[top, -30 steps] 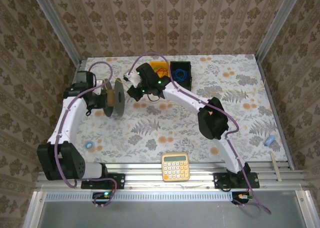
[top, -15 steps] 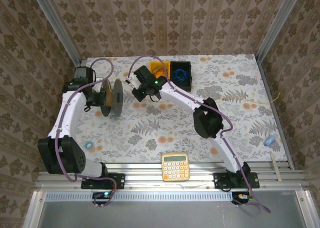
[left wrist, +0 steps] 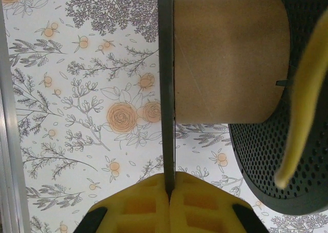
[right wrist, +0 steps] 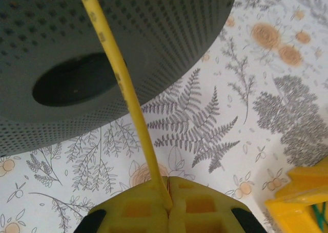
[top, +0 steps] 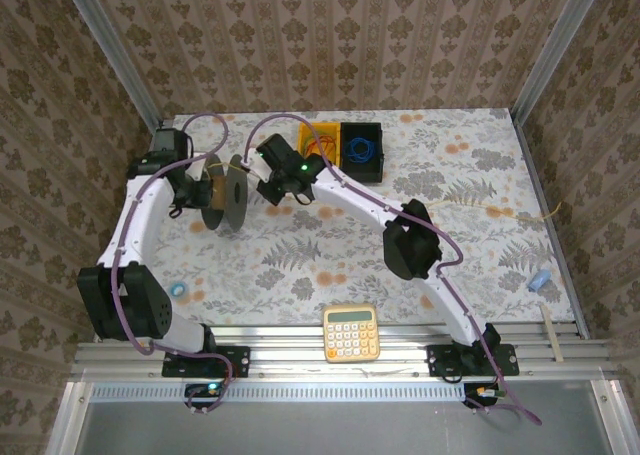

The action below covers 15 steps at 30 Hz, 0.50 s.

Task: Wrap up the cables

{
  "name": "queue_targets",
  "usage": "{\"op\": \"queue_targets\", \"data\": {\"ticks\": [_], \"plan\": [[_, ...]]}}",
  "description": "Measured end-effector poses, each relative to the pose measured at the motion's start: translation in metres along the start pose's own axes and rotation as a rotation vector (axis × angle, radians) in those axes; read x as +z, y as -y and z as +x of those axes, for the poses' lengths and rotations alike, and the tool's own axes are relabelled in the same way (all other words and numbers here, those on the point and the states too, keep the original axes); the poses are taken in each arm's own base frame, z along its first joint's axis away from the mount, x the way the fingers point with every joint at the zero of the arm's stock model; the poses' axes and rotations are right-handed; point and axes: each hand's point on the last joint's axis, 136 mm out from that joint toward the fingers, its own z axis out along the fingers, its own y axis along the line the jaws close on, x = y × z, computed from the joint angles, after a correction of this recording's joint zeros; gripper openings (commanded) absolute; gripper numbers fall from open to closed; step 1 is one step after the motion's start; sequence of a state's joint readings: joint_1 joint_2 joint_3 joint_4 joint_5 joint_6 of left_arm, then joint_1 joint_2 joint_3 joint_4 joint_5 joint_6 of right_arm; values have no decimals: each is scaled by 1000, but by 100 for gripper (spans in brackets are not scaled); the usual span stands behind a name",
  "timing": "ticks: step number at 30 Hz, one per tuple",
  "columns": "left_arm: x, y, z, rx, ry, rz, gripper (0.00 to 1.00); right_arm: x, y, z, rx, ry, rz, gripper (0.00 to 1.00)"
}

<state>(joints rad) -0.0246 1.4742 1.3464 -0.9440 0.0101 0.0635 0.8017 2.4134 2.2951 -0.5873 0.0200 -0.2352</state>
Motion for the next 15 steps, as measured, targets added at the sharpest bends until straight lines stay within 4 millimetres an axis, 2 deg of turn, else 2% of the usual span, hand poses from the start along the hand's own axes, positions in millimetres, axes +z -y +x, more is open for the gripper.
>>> {"op": "queue_targets", "data": {"ticks": [8,15], "plan": [[-2,-3,-3,1,-16,-16,2,-2,9,-7,-68,-20,94,0],[-8,-5,-1,-6,-33,-26,17,-2,21,-3,-115,-64,180,0]]}}
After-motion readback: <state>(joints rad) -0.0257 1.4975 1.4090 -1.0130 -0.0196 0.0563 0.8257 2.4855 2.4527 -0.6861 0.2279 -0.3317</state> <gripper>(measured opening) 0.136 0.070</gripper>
